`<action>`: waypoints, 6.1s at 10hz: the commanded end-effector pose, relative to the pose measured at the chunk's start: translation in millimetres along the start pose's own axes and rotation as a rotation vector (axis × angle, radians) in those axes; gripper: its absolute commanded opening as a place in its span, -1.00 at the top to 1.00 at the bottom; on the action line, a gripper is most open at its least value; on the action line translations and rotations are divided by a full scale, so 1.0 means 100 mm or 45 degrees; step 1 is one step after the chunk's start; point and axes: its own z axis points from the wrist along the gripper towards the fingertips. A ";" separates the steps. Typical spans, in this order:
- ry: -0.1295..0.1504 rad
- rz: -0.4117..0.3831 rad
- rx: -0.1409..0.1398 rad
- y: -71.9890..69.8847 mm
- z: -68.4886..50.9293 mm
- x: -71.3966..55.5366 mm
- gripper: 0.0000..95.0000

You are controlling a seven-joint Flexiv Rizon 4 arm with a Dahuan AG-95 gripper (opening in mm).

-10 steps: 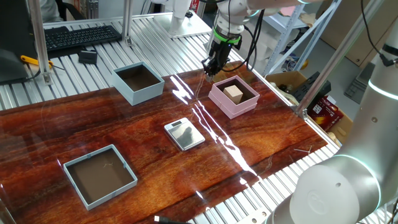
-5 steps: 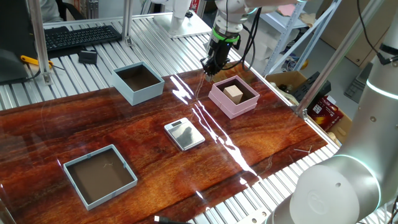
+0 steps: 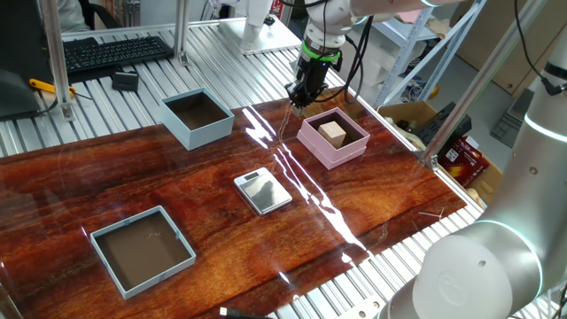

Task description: Move an object from one box to another

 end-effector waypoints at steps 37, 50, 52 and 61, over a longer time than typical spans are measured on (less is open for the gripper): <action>0.088 -0.006 -0.017 -1.06 0.12 -0.95 1.00; 0.102 -0.013 -0.094 -1.16 0.25 -1.05 1.00; 0.059 0.010 -0.093 -1.16 0.25 -1.05 1.00; 0.093 0.022 -0.067 -1.16 0.25 -1.05 1.00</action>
